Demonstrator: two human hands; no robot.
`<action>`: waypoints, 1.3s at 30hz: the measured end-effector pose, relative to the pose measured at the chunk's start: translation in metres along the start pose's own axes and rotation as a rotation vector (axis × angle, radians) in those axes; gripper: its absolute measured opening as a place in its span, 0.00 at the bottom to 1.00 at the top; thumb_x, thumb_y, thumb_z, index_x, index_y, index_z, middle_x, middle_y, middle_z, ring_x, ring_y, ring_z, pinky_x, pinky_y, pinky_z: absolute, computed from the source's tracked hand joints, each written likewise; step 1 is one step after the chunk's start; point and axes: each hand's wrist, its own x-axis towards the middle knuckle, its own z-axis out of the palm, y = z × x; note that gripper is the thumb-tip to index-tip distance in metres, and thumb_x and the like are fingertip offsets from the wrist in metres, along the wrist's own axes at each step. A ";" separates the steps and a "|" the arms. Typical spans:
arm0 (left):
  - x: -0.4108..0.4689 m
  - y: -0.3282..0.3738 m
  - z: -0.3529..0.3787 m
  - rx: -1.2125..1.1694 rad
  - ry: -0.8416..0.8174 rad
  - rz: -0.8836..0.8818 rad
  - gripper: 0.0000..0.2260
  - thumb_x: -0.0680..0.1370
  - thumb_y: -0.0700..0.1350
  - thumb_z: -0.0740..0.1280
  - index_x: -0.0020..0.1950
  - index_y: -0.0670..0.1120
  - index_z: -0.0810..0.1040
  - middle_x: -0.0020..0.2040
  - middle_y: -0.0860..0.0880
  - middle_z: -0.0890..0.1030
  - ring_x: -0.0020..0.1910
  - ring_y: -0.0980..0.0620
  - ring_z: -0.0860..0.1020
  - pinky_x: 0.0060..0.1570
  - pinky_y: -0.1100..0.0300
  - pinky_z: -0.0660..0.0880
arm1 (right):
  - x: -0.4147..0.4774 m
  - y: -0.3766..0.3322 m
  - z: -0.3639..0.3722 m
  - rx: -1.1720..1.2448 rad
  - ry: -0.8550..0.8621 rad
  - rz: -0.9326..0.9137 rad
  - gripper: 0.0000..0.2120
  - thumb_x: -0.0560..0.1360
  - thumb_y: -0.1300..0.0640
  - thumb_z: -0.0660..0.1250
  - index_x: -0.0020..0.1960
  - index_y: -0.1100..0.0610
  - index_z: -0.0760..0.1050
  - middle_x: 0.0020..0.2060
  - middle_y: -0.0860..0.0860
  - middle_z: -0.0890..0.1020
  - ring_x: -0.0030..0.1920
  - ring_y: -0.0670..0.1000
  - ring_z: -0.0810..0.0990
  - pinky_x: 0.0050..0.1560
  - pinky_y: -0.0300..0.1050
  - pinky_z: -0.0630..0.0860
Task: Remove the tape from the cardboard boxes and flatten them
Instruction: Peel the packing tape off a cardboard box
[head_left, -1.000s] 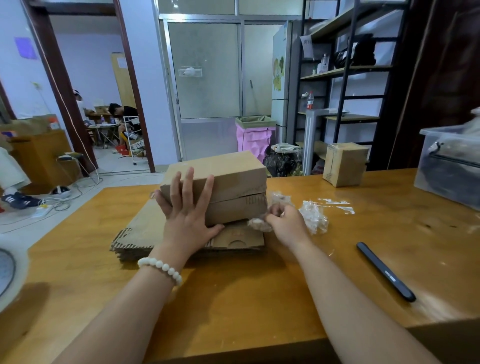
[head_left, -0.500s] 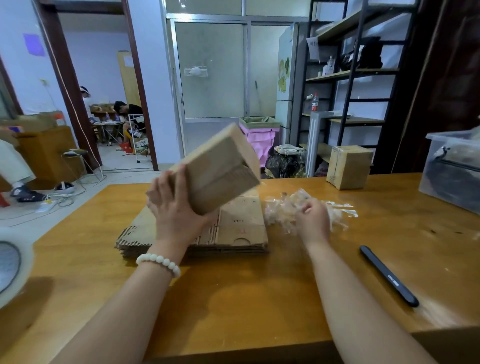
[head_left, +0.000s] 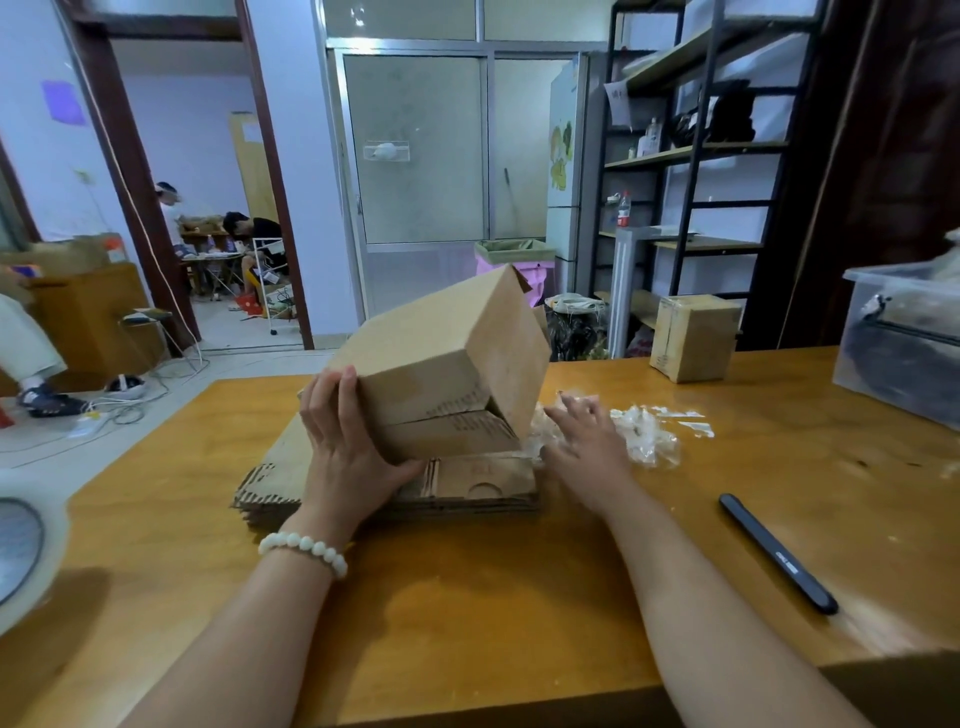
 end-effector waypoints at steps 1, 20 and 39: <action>0.000 0.001 0.000 0.006 0.008 0.004 0.47 0.67 0.64 0.67 0.73 0.46 0.45 0.68 0.44 0.56 0.68 0.38 0.56 0.63 0.26 0.63 | 0.000 0.002 -0.001 -0.024 -0.054 0.030 0.29 0.79 0.40 0.55 0.77 0.47 0.54 0.77 0.45 0.47 0.76 0.50 0.39 0.73 0.60 0.40; -0.006 -0.006 0.001 0.223 -0.021 -0.037 0.56 0.58 0.49 0.82 0.73 0.46 0.48 0.67 0.43 0.57 0.68 0.38 0.57 0.63 0.26 0.60 | 0.035 0.043 -0.002 -0.421 0.137 0.128 0.22 0.76 0.63 0.58 0.68 0.53 0.62 0.58 0.56 0.68 0.56 0.57 0.68 0.49 0.48 0.71; -0.004 0.003 0.001 0.279 -0.144 -0.028 0.56 0.56 0.47 0.83 0.74 0.47 0.51 0.68 0.43 0.58 0.69 0.38 0.57 0.61 0.25 0.61 | 0.019 0.065 -0.041 -0.010 0.799 0.270 0.27 0.76 0.58 0.65 0.73 0.59 0.61 0.66 0.65 0.63 0.63 0.65 0.64 0.55 0.56 0.72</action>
